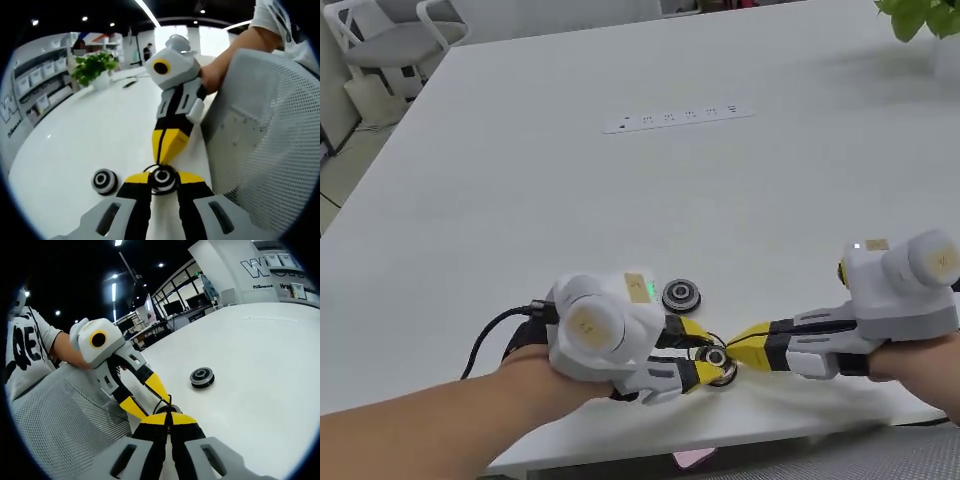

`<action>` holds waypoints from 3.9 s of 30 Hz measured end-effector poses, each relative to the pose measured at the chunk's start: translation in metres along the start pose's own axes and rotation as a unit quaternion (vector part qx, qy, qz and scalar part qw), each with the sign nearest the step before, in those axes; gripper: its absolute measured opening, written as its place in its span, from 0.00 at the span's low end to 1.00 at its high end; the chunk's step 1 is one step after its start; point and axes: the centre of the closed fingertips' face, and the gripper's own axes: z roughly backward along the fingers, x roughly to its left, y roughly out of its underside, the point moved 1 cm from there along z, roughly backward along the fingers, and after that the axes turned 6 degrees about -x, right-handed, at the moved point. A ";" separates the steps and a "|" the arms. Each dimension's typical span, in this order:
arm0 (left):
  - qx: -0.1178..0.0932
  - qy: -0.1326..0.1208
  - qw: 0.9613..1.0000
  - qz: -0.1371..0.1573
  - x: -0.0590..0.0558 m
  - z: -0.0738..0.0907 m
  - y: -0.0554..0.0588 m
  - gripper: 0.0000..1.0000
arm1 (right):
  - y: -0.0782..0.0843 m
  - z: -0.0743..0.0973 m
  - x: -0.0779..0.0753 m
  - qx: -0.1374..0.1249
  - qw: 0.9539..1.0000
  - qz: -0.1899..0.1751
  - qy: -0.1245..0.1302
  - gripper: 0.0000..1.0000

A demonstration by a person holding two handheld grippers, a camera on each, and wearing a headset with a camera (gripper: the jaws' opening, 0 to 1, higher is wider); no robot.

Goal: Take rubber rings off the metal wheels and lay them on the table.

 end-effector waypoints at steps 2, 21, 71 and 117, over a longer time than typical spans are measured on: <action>0.000 0.003 1.000 0.000 -0.001 0.002 0.000 0.21 | -0.002 0.000 -0.001 -0.004 1.000 -0.003 0.001 0.00; -0.039 -0.011 0.998 0.041 -0.003 0.029 -0.027 0.30 | -0.008 0.001 0.002 -0.016 1.000 -0.009 -0.005 0.00; -0.034 -0.088 0.994 0.062 0.031 0.119 -0.001 0.66 | -0.057 -0.040 0.010 0.010 0.998 0.030 -0.051 0.00; -0.017 -0.117 0.990 0.075 0.035 0.136 0.015 0.69 | -0.029 -0.087 -0.001 0.097 0.987 0.124 -0.040 0.12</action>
